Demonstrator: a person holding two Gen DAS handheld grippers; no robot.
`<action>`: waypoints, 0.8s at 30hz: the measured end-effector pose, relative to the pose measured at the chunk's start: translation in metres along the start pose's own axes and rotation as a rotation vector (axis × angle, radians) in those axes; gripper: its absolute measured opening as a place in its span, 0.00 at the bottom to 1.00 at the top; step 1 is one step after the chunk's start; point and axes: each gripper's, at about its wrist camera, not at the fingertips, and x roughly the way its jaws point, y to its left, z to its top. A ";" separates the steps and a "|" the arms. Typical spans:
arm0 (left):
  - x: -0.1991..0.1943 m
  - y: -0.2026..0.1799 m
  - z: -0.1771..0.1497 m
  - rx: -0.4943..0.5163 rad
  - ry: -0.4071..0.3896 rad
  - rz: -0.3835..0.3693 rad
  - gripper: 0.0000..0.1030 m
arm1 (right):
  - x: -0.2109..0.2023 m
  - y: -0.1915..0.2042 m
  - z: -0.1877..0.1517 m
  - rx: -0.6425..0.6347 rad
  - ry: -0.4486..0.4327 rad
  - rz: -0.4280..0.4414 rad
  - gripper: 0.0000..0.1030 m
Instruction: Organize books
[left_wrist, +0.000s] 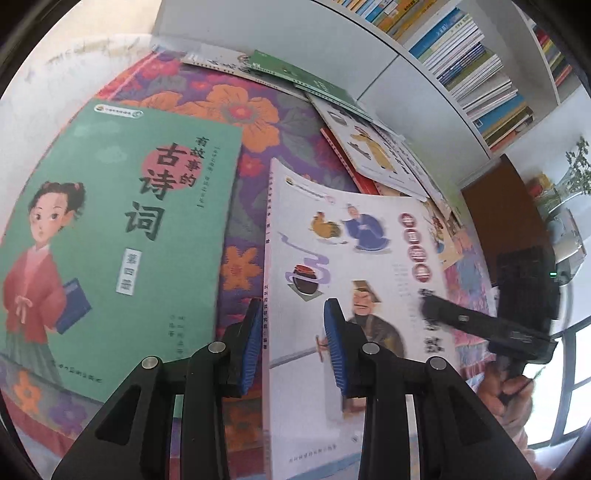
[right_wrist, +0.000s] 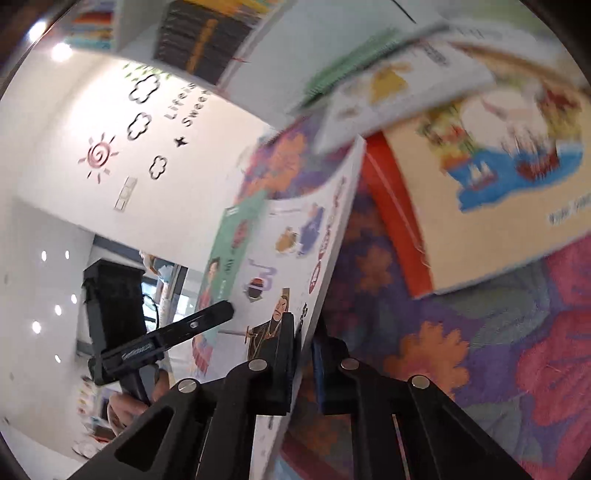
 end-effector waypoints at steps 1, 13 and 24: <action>-0.002 0.000 0.000 0.000 -0.001 -0.004 0.29 | -0.002 0.004 0.000 0.003 0.000 0.014 0.09; -0.040 0.019 0.017 -0.012 -0.073 -0.070 0.29 | -0.005 0.065 0.012 -0.094 -0.032 0.023 0.09; -0.090 0.084 0.048 -0.017 -0.160 -0.102 0.31 | 0.055 0.114 0.036 -0.160 -0.009 0.042 0.09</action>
